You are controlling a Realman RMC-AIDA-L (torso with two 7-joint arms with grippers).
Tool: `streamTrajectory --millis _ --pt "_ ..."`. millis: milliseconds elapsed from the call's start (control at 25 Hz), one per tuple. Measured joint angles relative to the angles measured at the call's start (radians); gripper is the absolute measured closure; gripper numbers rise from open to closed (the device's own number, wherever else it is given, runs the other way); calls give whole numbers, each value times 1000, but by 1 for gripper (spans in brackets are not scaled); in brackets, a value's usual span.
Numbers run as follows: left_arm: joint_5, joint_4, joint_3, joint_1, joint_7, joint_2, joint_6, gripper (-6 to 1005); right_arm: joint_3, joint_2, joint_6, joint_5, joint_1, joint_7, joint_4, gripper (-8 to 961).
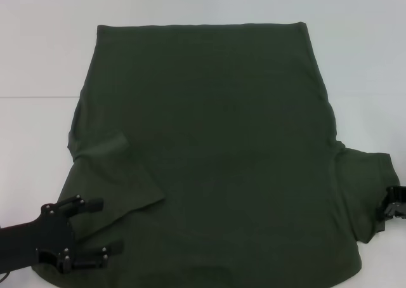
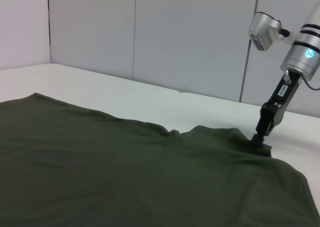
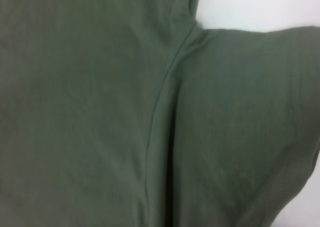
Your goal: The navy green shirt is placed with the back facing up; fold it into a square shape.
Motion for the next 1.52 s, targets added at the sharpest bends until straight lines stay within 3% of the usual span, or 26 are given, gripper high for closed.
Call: streamTrajectory --millis 200,560,840,1520 --pt "0 0 -3 0 0 1 0 62 -1 -1 -1 2 -7 -13 -19 952" --pt "-9 0 -5 -2 -10 1 1 62 20 9 -53 36 -56 -27 -167 953" --pt "-12 0 -10 -2 -24 3 4 62 28 -2 -96 163 -97 -56 -236 953" --pt "-12 0 -31 4 -25 6 9 62 70 -5 -152 226 -75 -91 -318 953"
